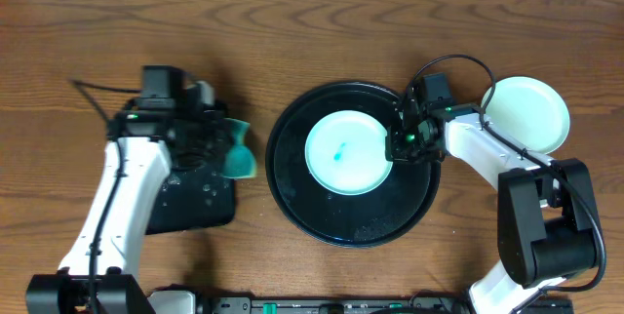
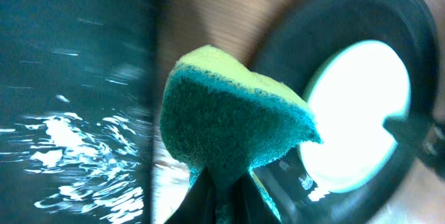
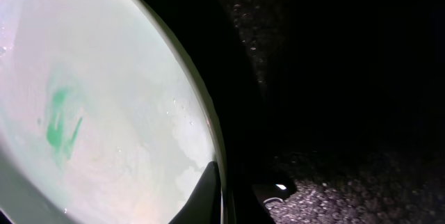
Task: Clean dirty plates on tray and stack at the side
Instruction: 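Scrub the remaining green plate with the sponge in the left gripper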
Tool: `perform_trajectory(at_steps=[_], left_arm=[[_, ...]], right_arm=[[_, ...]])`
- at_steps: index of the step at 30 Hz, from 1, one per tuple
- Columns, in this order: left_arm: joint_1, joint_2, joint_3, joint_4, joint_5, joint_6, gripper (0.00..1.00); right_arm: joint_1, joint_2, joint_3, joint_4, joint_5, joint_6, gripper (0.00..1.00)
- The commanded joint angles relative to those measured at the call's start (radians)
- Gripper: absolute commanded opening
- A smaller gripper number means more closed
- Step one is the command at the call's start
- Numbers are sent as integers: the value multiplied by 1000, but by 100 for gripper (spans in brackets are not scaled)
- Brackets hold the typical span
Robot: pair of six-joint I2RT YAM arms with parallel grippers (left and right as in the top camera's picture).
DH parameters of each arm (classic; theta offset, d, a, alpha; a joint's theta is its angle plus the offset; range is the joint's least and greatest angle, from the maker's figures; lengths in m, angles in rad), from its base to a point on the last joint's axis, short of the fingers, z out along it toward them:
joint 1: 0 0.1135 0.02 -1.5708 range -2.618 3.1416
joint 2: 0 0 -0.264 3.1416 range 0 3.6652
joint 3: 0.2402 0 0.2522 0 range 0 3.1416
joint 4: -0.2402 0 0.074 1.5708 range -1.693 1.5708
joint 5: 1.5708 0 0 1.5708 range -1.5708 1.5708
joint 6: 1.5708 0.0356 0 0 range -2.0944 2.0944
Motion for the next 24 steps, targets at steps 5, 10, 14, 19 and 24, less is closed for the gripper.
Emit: perform_trajectory(at_steps=[5, 10, 14, 19, 24], left_arm=[[-274, 13, 39, 86, 34, -102, 7], [-373, 89, 39, 150, -6, -140, 7], [-386, 188, 39, 159, -57, -157, 7], [-386, 341, 39, 167, -81, -174, 7], [-394, 440, 39, 177, 25, -193, 7]], right_arm=[[106, 47, -43, -19, -89, -37, 2], [181, 47, -43, -8, -84, -22, 2], [206, 47, -43, 6, -82, 15, 2], [205, 47, -43, 7, -81, 17, 1], [206, 47, -43, 7, -81, 17, 2]])
